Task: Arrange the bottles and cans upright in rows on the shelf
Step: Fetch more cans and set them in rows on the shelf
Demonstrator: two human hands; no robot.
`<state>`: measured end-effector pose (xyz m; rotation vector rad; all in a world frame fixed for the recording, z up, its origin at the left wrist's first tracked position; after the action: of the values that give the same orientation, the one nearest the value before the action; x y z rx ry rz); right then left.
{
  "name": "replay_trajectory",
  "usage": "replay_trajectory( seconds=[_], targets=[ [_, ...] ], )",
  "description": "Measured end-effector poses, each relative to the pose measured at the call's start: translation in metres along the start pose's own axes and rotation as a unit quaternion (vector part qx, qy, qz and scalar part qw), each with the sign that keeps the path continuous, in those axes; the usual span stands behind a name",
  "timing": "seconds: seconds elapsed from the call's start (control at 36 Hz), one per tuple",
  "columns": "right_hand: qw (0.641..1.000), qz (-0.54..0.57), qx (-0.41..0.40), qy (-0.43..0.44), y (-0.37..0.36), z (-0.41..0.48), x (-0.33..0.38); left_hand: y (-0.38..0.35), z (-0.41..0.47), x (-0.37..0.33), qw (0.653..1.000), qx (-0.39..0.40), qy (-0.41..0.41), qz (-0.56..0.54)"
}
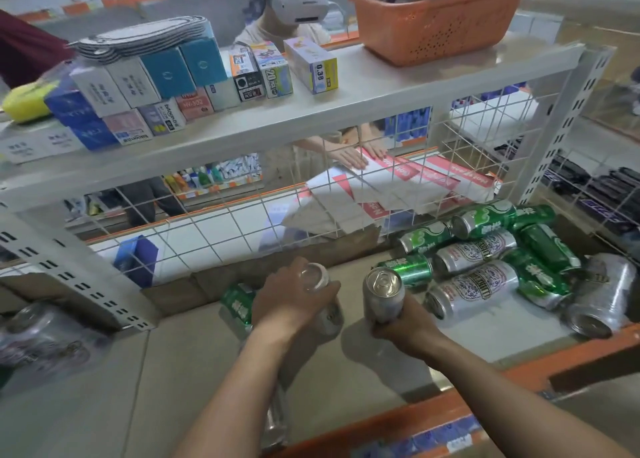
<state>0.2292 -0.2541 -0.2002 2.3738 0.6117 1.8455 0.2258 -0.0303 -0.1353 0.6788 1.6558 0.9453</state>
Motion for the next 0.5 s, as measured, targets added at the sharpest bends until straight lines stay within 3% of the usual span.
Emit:
replay_trajectory(
  seconds=[0.08, 0.14, 0.19, 0.25, 0.33, 0.39, 0.44, 0.5],
  targets=[
    [1.000, -0.003, 0.010, -0.004, -0.002, 0.001, -0.003, 0.009, -0.003, 0.016, 0.992, -0.006, 0.087, -0.090],
    [1.000, -0.001, 0.014, -0.005, -0.002, 0.002, -0.006, 0.018, -0.009, 0.033, 0.968, -0.044, 0.163, -0.187],
    [1.000, -0.001, 0.018, -0.003, -0.003, 0.003, -0.008, 0.020, -0.018, 0.047, 0.908, -0.086, 0.210, -0.352],
    [1.000, -0.003, 0.019, -0.006, -0.003, 0.005, -0.011, 0.009, -0.027, 0.052, 0.825, -0.065, 0.196, -0.526],
    [1.000, -0.011, 0.019, -0.010, -0.004, 0.008, -0.015, -0.024, -0.048, 0.039, 0.719, 0.097, 0.134, -0.675],
    [1.000, -0.016, 0.024, -0.009, -0.005, 0.007, -0.015, -0.044, -0.059, 0.031, 0.707, 0.195, 0.128, -0.668],
    [0.999, -0.014, 0.030, -0.009, -0.006, 0.007, -0.015, -0.056, -0.058, 0.026, 0.707, 0.231, 0.130, -0.655],
    [0.999, -0.011, 0.033, -0.011, -0.006, 0.007, -0.017, -0.063, -0.057, 0.019, 0.738, 0.247, 0.149, -0.610]
  ],
)
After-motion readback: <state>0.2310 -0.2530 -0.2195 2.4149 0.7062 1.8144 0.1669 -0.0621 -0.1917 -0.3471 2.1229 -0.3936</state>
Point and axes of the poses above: each hand's wrist, its own z-axis towards the middle knuckle, its own y-axis out of the back of the hand, x = y × z, the point moved 8 cm from there along z, towards the middle knuckle
